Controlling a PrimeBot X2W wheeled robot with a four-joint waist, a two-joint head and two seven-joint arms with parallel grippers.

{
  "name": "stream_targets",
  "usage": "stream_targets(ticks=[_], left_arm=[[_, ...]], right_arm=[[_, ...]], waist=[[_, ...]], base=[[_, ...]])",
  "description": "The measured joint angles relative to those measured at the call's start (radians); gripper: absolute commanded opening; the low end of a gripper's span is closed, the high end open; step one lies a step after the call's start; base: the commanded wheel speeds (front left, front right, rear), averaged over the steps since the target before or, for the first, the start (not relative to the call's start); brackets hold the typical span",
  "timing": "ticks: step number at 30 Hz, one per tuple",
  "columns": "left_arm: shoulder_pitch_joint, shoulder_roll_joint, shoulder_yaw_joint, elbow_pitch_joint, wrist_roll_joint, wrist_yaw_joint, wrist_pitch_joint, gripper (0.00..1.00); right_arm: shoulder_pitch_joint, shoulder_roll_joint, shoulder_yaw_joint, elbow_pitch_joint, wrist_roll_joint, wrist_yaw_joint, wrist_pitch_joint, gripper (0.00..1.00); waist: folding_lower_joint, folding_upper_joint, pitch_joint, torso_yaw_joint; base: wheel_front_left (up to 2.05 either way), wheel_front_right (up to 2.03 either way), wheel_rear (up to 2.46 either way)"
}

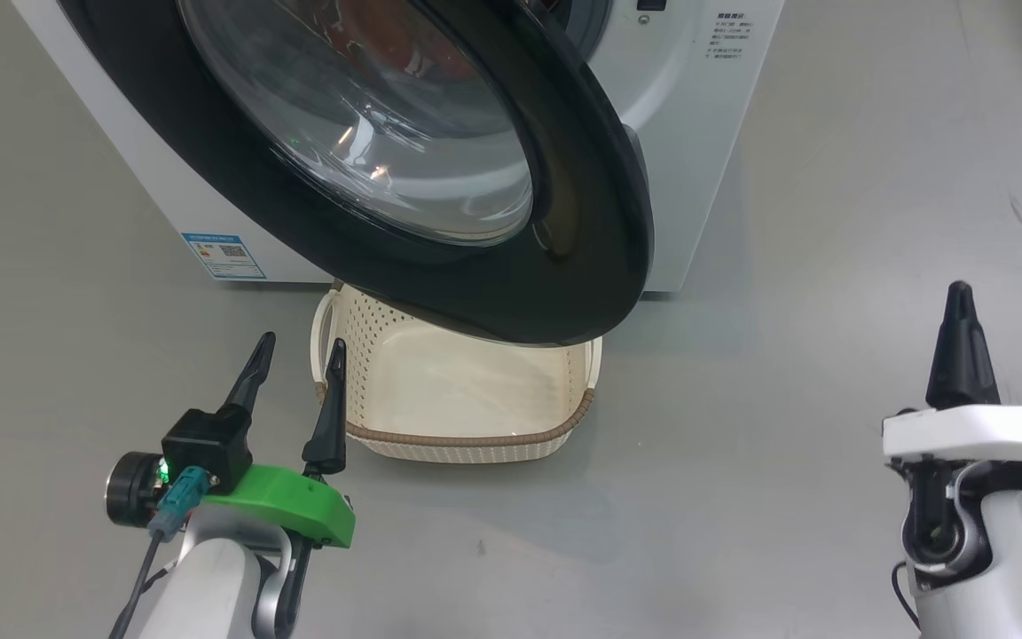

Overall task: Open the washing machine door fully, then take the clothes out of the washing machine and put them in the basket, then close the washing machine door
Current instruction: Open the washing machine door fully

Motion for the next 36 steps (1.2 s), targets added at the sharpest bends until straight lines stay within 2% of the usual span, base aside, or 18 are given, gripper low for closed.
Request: stream_targets(ticks=[3,6,10,12,16,18,22,25,36], left_arm=[[0.0,0.0,0.001,-0.004,0.0,0.002,0.0,1.0],[0.0,0.0,-0.001,-0.007,0.0,0.002,0.0,1.0],[0.0,0.0,-0.012,-0.012,0.0,0.002,0.0,1.0],[-0.001,0.0,-0.019,-0.015,0.0,0.002,0.0,1.0],[-0.004,0.0,-0.025,-0.02,0.0,0.002,0.0,1.0],[-0.004,0.0,-0.027,-0.022,0.0,0.002,0.0,1.0],[-0.004,0.0,-0.028,-0.025,0.0,0.002,0.0,1.0],[-0.005,0.0,-0.033,-0.026,-0.001,0.002,0.0,1.0],[-0.02,0.0,-0.046,-0.028,-0.007,0.002,0.0,1.0]], right_arm=[[-0.048,0.041,-0.049,-0.01,0.164,0.032,0.012,0.0],[-0.102,0.042,-0.095,-0.012,0.317,0.044,0.055,0.0],[-0.174,0.041,-0.13,-0.016,0.523,0.044,0.148,0.0],[-0.226,0.039,-0.143,-0.01,0.666,0.044,0.237,0.0],[-0.283,0.035,-0.146,0.022,0.797,0.044,0.363,0.0],[-0.304,0.033,-0.143,0.039,0.832,0.042,0.418,0.0],[-0.348,0.027,-0.123,0.068,0.89,0.0,0.53,0.0],[-0.378,0.015,-0.097,0.083,0.893,-0.019,0.593,0.0],[-0.43,-0.017,-0.015,0.141,0.915,-0.054,0.783,0.0]], waist=[[0.0,0.0,0.001,0.002],[0.0,0.0,0.003,0.005],[0.0,0.0,0.01,0.011],[0.0,0.0,0.018,0.021],[0.0,0.0,0.028,0.037],[0.0,0.0,0.032,0.046],[0.0,0.0,0.043,0.063],[0.0,0.0,0.052,0.075],[0.0,0.0,0.072,0.13]], base=[[0.0,0.0,0.0],[0.0,0.0,0.0],[0.0,0.0,0.0],[0.0,0.0,0.0],[0.0,0.0,0.0],[0.0,0.0,0.0],[0.0,0.0,0.0],[0.0,0.0,0.0],[0.0,0.0,0.0]])
